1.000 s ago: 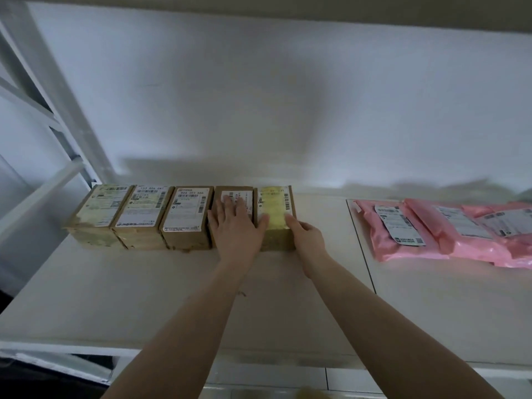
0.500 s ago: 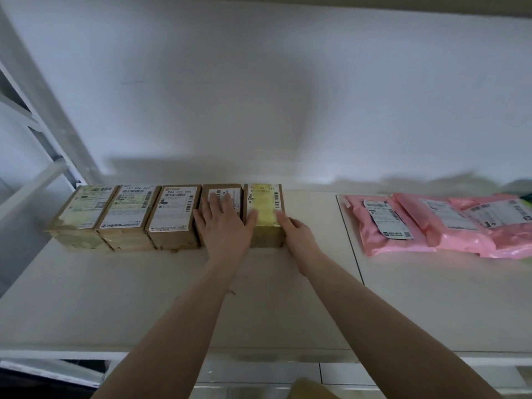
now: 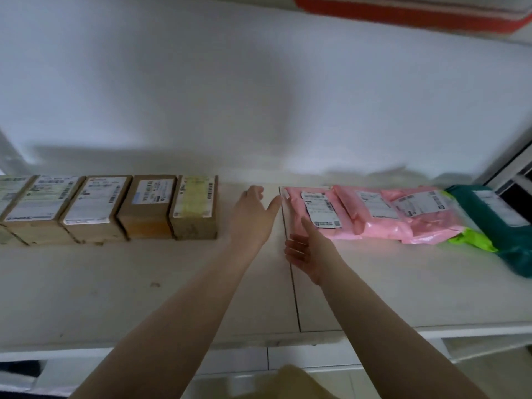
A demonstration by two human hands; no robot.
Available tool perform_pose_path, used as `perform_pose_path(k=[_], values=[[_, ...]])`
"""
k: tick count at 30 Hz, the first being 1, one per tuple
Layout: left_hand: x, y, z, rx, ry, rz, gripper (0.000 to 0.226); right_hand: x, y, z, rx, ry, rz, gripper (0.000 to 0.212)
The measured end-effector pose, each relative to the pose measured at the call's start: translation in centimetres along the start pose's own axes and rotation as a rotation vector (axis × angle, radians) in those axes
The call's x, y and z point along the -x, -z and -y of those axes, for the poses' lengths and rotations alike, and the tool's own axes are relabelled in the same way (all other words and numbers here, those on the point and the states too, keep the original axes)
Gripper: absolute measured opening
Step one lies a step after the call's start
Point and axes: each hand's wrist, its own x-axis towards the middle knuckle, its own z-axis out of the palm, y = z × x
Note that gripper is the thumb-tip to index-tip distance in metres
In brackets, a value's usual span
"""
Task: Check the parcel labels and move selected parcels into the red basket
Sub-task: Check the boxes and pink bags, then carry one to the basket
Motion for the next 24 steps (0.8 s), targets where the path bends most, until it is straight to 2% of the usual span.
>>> perform_pose_path(k=[4, 6, 9, 12, 16, 20, 24], values=[[0.6, -5.6, -2.3, 0.203, 0.255, 0.246, 0.068, -0.9, 5.0, 0.6, -0.049, -0.018, -0.05, 0.066], [0.6, -7.6, -3.2, 0.229, 0.335, 0.288, 0.069, -1.2, 6.4, 1.1, -0.044, -0.004, -0.073, 0.053], [0.1, -10.6, -3.7, 0.236, 0.403, 0.257, 0.073, -2.0, 7.8, 1.9, -0.052, -0.017, -0.105, 0.04], [-0.1, -12.6, -3.2, 0.207, 0.433, 0.21, 0.074, -2.4, 8.1, 2.4, -0.053, -0.023, -0.101, 0.042], [0.6, -12.7, -3.3, 0.286, 0.422, 0.178, 0.05, -2.9, 8.2, 2.6, -0.047, -0.008, -0.089, 0.043], [1.1, -12.5, -2.1, 0.466, 0.445, 0.088, 0.053, -3.1, 8.1, 2.6, -0.02, -0.004, -0.094, 0.038], [1.9, -10.1, -2.0, 0.589, 0.462, 0.018, 0.035, -3.0, 7.3, 2.5, -0.039, -0.019, -0.072, 0.034]])
